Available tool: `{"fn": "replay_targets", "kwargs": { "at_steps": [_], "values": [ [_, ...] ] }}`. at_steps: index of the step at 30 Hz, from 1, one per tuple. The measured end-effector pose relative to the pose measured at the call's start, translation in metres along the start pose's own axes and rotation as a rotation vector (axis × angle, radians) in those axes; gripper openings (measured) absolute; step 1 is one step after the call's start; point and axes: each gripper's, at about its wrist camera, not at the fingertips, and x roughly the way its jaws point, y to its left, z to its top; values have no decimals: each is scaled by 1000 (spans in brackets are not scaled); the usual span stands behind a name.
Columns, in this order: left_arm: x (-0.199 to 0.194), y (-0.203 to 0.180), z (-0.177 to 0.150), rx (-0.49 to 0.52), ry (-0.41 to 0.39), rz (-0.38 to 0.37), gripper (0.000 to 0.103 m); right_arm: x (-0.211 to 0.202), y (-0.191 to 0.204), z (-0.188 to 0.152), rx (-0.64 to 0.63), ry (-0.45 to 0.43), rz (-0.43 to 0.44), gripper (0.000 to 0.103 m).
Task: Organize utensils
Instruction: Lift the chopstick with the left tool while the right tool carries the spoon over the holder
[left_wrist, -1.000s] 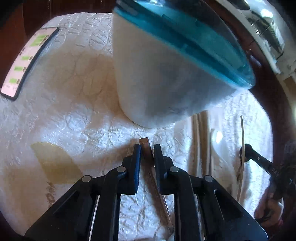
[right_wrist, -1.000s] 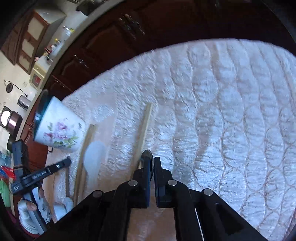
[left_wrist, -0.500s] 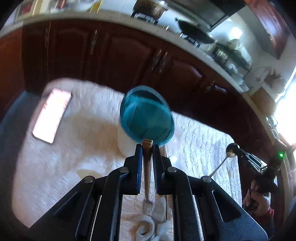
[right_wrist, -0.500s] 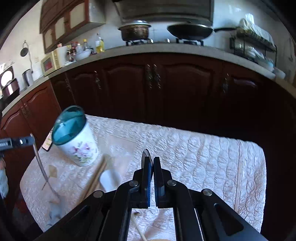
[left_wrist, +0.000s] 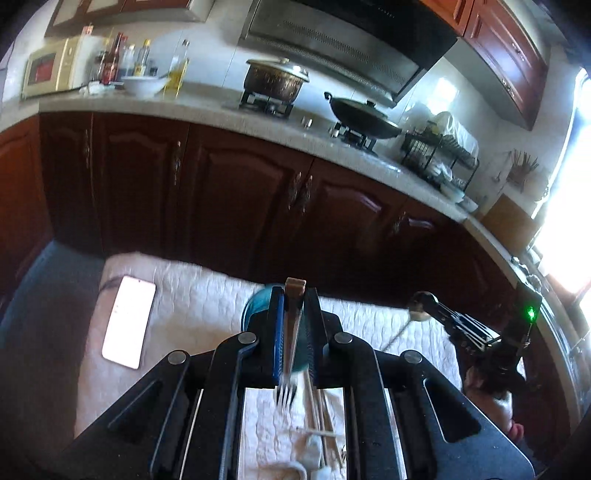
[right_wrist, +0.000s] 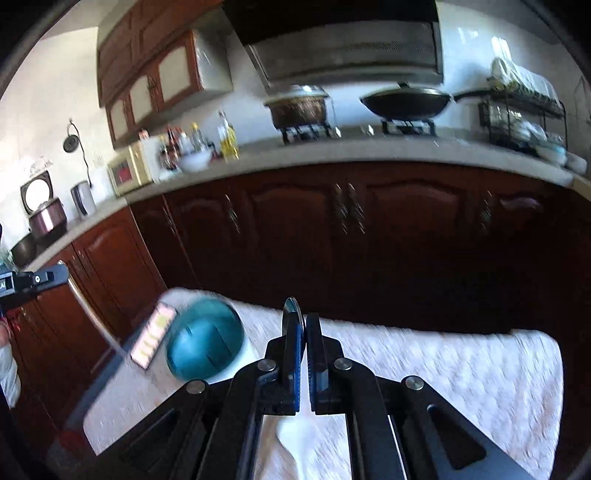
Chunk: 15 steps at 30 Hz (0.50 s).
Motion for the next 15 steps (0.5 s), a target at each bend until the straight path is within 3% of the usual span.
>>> {"fn": "replay_targets", "kwargs": {
  "at_steps": [4, 6, 15],
  "values": [
    [9, -3, 19, 14, -23, 14, 9, 24, 28, 30, -13, -42, 7, 2],
    [14, -2, 25, 18, -29, 22, 9, 40, 42, 38, -52, -59, -29, 2],
    [70, 6, 20, 51, 12, 104, 9, 108, 68, 36, -188, -27, -111, 2]
  ]
}}
